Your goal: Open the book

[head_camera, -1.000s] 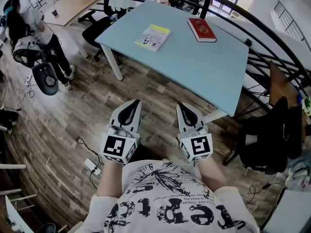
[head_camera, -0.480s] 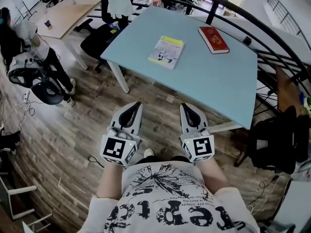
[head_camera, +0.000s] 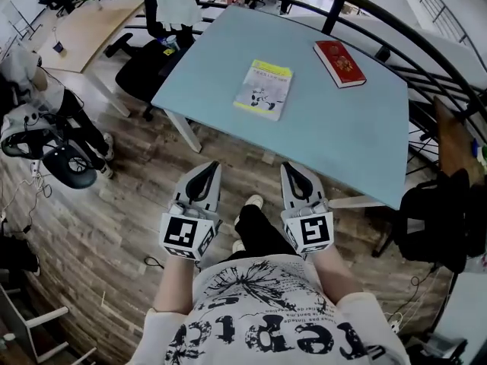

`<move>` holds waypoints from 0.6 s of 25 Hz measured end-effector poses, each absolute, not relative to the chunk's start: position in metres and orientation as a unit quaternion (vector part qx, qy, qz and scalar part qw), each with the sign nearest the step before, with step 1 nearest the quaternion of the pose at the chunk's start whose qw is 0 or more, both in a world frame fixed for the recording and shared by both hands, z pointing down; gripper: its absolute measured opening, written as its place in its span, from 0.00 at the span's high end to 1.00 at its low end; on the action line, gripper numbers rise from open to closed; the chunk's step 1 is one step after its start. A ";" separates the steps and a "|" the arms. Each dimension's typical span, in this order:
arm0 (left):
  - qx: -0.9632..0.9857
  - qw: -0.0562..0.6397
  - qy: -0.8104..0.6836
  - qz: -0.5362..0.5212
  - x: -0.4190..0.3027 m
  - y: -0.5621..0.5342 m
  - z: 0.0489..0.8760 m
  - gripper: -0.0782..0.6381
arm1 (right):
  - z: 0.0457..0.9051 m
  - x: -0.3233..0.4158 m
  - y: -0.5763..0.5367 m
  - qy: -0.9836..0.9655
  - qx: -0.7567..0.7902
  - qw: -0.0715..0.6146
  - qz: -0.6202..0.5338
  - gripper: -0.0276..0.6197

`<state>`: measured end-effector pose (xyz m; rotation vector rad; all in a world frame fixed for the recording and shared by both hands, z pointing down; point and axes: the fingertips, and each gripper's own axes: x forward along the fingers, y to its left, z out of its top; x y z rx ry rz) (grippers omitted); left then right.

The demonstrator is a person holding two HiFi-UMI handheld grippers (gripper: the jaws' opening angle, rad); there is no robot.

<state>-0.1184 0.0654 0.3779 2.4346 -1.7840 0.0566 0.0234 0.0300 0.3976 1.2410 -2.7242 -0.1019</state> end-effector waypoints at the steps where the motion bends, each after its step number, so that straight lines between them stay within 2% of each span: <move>1: 0.807 0.063 -0.587 0.021 -0.119 0.054 0.380 0.86 | 0.399 0.022 0.020 -0.906 0.416 0.073 -0.034 0.94; 15: 0.848 0.046 -0.524 0.067 -0.103 -0.159 0.388 0.86 | 0.409 0.026 -0.174 -0.882 0.467 0.064 -0.012 0.94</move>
